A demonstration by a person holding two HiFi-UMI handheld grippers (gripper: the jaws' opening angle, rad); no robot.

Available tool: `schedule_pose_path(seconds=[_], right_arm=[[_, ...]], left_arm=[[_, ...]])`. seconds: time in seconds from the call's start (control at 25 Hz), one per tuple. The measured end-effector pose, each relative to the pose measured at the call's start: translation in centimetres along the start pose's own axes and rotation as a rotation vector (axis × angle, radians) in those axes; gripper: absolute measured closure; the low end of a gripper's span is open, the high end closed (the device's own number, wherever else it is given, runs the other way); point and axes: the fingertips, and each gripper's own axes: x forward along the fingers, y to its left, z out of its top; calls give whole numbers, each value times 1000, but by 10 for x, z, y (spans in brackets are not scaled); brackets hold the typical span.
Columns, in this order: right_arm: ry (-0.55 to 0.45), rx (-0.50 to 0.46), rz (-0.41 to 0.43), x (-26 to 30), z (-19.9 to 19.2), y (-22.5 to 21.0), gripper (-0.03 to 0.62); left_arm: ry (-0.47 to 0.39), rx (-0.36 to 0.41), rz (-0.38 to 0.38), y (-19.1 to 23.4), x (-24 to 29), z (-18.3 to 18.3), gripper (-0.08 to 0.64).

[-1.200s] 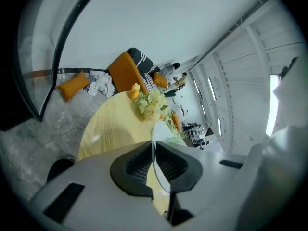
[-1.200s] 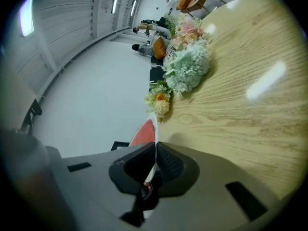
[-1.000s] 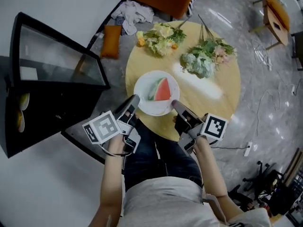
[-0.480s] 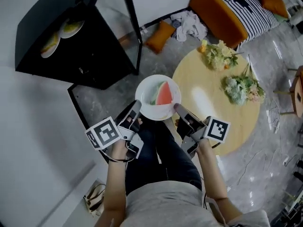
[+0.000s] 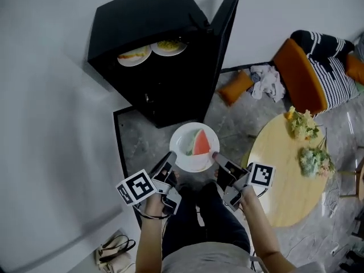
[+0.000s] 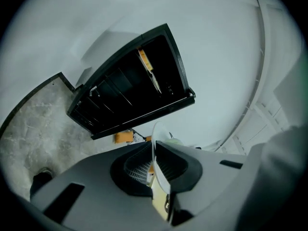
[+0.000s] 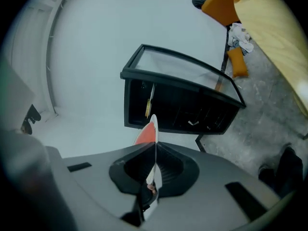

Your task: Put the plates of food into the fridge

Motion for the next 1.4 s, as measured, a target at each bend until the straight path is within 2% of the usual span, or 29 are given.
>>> schedule_pose_path(seconds=[0.28, 0.52, 0.84, 1.2, 1.4], right_arm=[[14, -18, -1, 62, -25, 22, 574], [38, -12, -22, 92, -26, 24, 574], [87, -33, -4, 138, 10, 15, 574], [101, -47, 38, 209, 72, -45, 574], [78, -45, 60, 241, 100, -79, 574]], left_arm=[[-31, 0, -19, 24, -36, 61, 531], [-57, -30, -7, 38, -38, 86, 532], [-136, -84, -12, 57, -6, 119, 532], [-210, -123, -43, 108, 75, 166, 532], [-259, -107, -74, 131, 113, 187, 535]])
